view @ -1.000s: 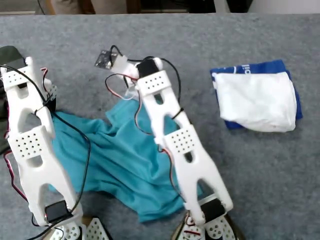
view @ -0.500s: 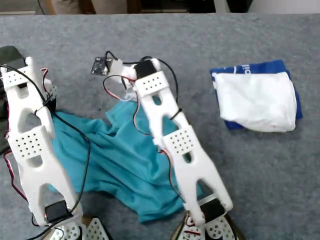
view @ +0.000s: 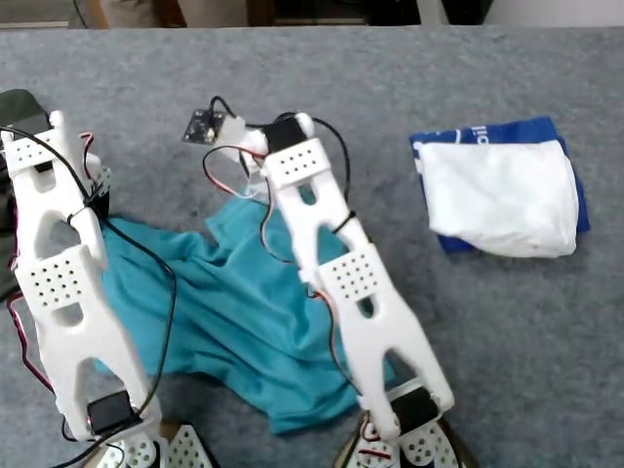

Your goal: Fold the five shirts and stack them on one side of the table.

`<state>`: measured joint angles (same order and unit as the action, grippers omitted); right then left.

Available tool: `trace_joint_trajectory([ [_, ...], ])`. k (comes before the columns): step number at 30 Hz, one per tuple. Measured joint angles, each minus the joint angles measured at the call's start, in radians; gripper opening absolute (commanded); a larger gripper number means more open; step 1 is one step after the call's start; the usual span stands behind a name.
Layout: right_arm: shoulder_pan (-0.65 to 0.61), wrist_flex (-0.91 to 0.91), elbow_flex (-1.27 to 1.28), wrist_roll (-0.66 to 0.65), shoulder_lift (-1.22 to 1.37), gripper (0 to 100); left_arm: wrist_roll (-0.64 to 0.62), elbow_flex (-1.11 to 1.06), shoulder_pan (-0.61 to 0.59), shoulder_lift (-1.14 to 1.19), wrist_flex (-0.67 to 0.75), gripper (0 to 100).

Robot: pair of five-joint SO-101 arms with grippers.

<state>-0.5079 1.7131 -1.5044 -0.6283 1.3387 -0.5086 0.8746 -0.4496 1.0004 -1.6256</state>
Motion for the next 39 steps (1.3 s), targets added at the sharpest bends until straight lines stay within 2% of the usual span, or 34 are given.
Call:
trace_joint_trajectory([
  [5, 0.0, 0.048, 0.143, 0.009, -0.054, 0.3, 0.0, 0.0, 0.0, 0.0, 0.0, 2],
  [13, 0.002, 0.048, 0.76, 0.009, -0.381, 0.2, 0.0, 0.0, 0.0, 0.0, 0.0, 2],
  [15, 0.002, 0.048, 0.832, 0.009, -0.428, 0.4, 0.002, 0.0, 0.0, 0.0, 0.0, 2],
  [19, 0.023, 0.034, 0.829, 0.009, -0.457, 1.9, 0.002, 0.0, 0.0, 0.0, 0.0, 2],
  [26, 0.06, -0.078, 0.646, 0.077, -0.457, 15.0, 0.002, 0.0, 0.0, 0.0, 0.0, 2],
  [33, 0.064, -0.157, 0.615, 0.103, -0.453, 15.2, 0.002, 0.0, 0.0, 0.0, 0.0, 2],
  [39, 0.077, -0.089, 0.609, 0.239, -0.41, 15.3, 0.002, 0.0, 0.0, 0.0, 0.0, 2],
])
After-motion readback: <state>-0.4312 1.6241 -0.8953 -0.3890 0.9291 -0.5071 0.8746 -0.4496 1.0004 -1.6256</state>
